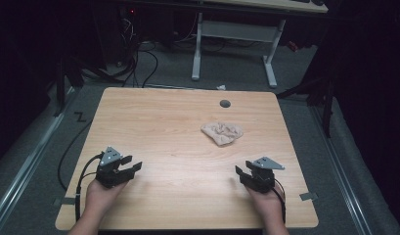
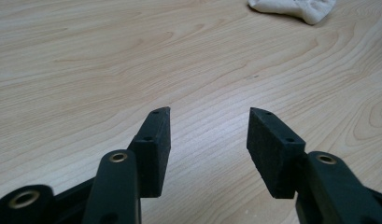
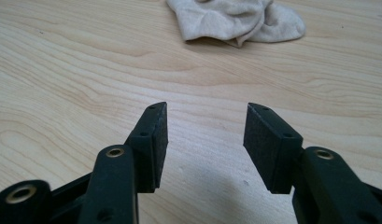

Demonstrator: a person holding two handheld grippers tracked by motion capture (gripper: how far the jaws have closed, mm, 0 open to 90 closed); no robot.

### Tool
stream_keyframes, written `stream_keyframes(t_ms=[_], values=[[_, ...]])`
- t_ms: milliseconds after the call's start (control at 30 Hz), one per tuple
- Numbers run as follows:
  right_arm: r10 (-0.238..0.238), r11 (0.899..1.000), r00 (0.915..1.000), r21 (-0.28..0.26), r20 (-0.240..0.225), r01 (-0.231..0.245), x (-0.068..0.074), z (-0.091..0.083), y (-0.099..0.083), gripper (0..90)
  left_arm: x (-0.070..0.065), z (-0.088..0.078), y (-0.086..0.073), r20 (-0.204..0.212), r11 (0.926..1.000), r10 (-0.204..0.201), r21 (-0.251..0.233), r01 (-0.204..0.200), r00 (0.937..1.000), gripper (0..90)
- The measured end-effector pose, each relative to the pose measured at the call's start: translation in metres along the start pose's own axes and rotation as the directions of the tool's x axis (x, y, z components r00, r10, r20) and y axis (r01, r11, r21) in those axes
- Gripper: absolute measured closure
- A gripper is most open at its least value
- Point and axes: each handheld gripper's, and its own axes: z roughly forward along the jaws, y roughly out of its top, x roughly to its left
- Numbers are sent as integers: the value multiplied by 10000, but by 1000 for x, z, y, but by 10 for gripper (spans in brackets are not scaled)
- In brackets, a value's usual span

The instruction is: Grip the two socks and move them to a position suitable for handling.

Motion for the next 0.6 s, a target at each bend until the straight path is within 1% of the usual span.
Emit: stream_keyframes(t_ms=[33,67,100,133,167,200,233,300,333,367,400,467,500,600], values=[[0,10000,10000,0,0,0,0,0,0,498,0,0,0,0,10000,0,0,0,10000,479],[36,10000,10000,-8,-35,-36,-2,-1,0,503,0,-1,-1,24,9999,24,151,-24,10000,479],[86,9999,10000,-71,29,-86,-3,-3,0,509,-1,-4,-4,47,9993,149,340,-151,9999,465],[161,9997,9999,-201,36,-161,-4,-6,0,515,-2,-6,-7,-46,9983,382,437,-380,9993,462],[180,9993,9998,-319,13,-180,-5,-8,0,524,-4,-8,-11,-261,9953,761,621,-744,9968,460],[197,9990,9998,-398,33,-195,-6,-12,0,536,-4,-10,-14,-347,9947,822,649,-799,9960,454],[283,9988,9996,-405,59,-280,-6,-13,0,553,-2,-13,-16,-321,9957,734,594,-714,9968,452],[325,9990,9994,-315,116,-321,-6,-13,1,597,1,-17,-14,-148,9990,358,277,-353,9993,455],[309,9992,9994,-250,177,-305,-4,-9,3,606,2,-19,-12,-126,9995,315,87,-314,9994,459],[309,9992,9994,-250,177,-305,-4,-9,3,606,1,-20,-11,-175,9993,380,-18,-380,9991,459],[315,9993,9993,-199,191,-311,-4,-8,3,600,0,-20,-10,-249,9981,619,-62,-621,9978,455],[278,9995,9995,-178,160,-275,-2,-4,4,594,-1,-18,-9,-284,9961,876,-9,-877,9958,446],[180,9997,9997,-161,177,-177,-2,-3,4,594,0,-16,-9,-264,9958,918,-4,-919,9954,446],[112,9999,9997,-67,237,-110,1,-1,3,591,1,-12,-10,-272,9951,989,84,-987,9947,440]])
